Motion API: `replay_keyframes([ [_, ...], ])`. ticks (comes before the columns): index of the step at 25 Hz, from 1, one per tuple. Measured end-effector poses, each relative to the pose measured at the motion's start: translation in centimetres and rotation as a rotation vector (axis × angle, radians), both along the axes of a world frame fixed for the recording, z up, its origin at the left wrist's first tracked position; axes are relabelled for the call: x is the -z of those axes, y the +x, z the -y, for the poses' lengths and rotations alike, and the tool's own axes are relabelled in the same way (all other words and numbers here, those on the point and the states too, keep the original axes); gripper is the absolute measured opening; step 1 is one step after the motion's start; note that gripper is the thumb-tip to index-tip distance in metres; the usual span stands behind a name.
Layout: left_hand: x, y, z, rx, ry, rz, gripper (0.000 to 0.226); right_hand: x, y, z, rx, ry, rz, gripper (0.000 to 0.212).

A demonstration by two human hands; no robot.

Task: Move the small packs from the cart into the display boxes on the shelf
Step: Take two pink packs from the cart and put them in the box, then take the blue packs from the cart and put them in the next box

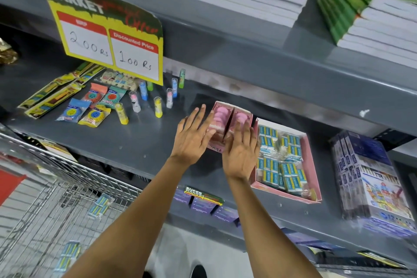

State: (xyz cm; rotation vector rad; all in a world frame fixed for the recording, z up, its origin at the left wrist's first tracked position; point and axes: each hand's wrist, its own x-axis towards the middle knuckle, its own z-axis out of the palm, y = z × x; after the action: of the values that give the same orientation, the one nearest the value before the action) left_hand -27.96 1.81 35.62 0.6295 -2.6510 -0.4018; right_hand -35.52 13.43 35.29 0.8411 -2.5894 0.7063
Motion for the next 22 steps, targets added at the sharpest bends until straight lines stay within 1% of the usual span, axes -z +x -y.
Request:
replay_keyframes([
  [3,-0.5,2.3,1.4,-0.117,0.031,-0.089,0.065,-0.6,1.9,1.8,-0.134,-0.037,-0.041,0.050],
  [5,-0.6,5.1,2.9,-0.212,0.032,-0.136,0.063,-0.7,4.1,4.1,-0.237,-0.070,-0.029,0.049],
  [7,-0.3,9.0,4.8,-0.322,0.040,-0.190,0.059,-0.6,7.3,6.6,-0.372,-0.061,-0.021,0.051],
  [10,1.7,16.9,7.7,-0.595,0.060,-0.241,0.054,0.4,13.3,10.0,-0.606,-0.066,0.008,0.052],
  [13,6.0,26.0,8.7,-0.876,0.128,-0.215,0.052,2.9,19.8,12.2,-0.815,-0.063,0.027,0.049],
  [15,9.6,31.2,8.0,-1.042,0.192,-0.165,0.049,5.7,23.6,13.0,-0.932,-0.016,0.085,0.047],
  [17,13.3,34.9,6.6,-1.179,0.260,-0.121,0.049,8.9,26.8,13.2,-0.992,0.079,0.167,0.047],
  [20,18.8,37.5,5.2,-1.264,0.377,-0.019,0.051,14.3,29.2,13.4,-1.012,0.242,0.239,0.047],
  [22,23.3,38.1,5.2,-1.311,0.469,0.036,0.055,18.8,29.8,14.2,-1.000,0.390,0.304,0.050],
])
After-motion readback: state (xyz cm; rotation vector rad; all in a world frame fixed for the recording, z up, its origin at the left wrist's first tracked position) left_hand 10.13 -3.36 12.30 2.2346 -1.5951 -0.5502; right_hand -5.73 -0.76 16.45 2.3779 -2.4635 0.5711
